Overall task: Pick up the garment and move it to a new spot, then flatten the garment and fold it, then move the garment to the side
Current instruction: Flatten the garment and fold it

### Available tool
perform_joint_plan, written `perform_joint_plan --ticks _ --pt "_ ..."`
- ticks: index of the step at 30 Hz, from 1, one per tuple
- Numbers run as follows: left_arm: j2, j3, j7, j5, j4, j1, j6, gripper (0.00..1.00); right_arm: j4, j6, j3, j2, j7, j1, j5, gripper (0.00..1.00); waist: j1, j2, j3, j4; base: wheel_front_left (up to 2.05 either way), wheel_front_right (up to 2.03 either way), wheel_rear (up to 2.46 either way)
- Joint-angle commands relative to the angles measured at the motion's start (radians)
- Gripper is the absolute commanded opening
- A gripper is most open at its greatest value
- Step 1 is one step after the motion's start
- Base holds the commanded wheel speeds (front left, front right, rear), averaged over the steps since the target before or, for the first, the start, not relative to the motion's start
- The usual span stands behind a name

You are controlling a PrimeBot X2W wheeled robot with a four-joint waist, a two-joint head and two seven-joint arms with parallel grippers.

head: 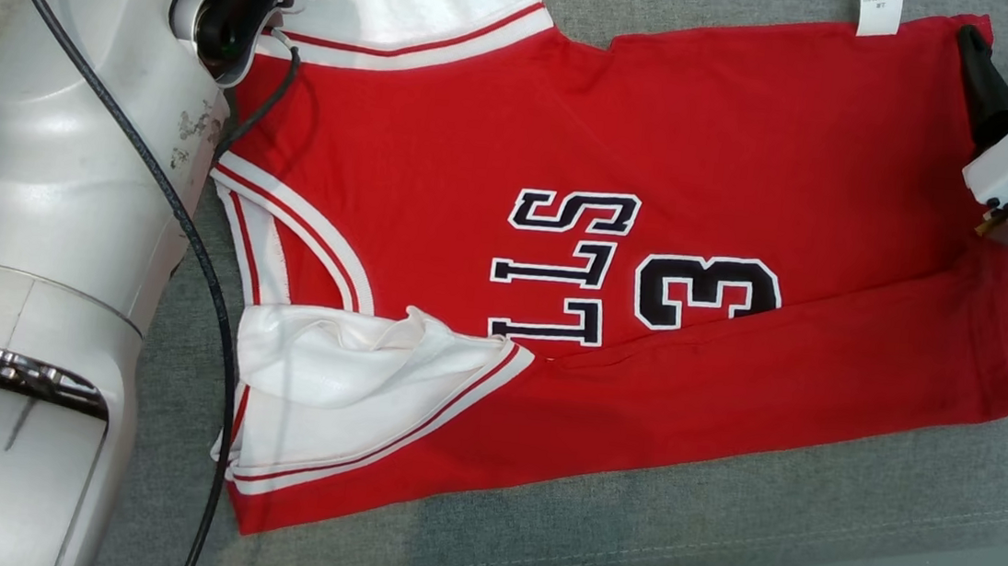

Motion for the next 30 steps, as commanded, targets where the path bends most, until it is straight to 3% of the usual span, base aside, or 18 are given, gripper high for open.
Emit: perform_joint_plan --ticks 1,4,5,8,11,12,13,14,20,30 --pt "0.039 0.003 -0.003 -0.013 -0.035 -0.003 -0.007 0.0 -0.006 0.0 0.012 -0.012 -0.004 -0.01 0.01 1.0 0.0 0.0 0.002 0.002 0.0 0.0 0.0" --pt "0.048 -0.017 0.002 -0.031 -0.051 -0.001 -0.007 0.0 0.05 0.0 0.034 -0.014 -0.012 -0.046 0.026 1.0 0.0 0.0 0.006 0.007 0.0 0.0 0.0" --pt "0.051 -0.023 0.003 -0.036 -0.054 -0.001 -0.007 0.0 0.064 0.0 0.044 -0.012 -0.012 -0.056 0.032 0.84 0.0 0.0 0.008 0.008 0.0 0.0 0.0" --pt "0.059 -0.038 0.004 -0.05 -0.061 -0.004 -0.007 0.0 0.094 0.0 0.077 -0.014 -0.023 -0.081 0.042 0.49 0.0 0.0 0.013 0.01 0.0 0.0 0.0" --pt "0.065 -0.054 0.004 -0.062 -0.067 -0.007 -0.007 0.0 0.12 0.0 0.1 -0.017 -0.038 -0.102 0.059 0.42 0.0 0.0 0.019 0.013 0.0 0.0 0.0" --pt "0.065 -0.059 0.004 -0.066 -0.068 -0.008 -0.007 0.0 0.129 0.0 0.109 -0.02 -0.043 -0.109 0.062 0.31 0.0 0.0 0.021 0.015 0.0 0.0 0.0" --pt "0.066 -0.064 0.003 -0.07 -0.07 -0.009 -0.007 0.0 0.137 0.0 0.116 -0.024 -0.049 -0.116 0.065 0.13 0.0 0.0 0.023 0.018 0.0 0.0 0.0" --pt "0.067 -0.069 0.002 -0.074 -0.071 -0.011 -0.007 0.0 0.144 0.0 0.123 -0.027 -0.055 -0.123 0.068 0.0 0.0 0.0 0.025 0.02 0.0 0.0 0.0" --pt "0.095 -0.107 -0.06 -0.074 -0.099 -0.026 -0.007 0.0 0.176 0.0 0.156 -0.042 -0.129 -0.176 0.077 0.0 0.0 0.0 0.037 0.028 0.0 0.0 0.0" --pt "0.147 -0.142 -0.293 -0.102 -0.198 -0.061 -0.007 0.0 0.222 0.0 0.193 -0.039 -0.32 -0.277 0.092 0.0 0.0 0.0 0.042 0.03 0.0 0.0 0.0"
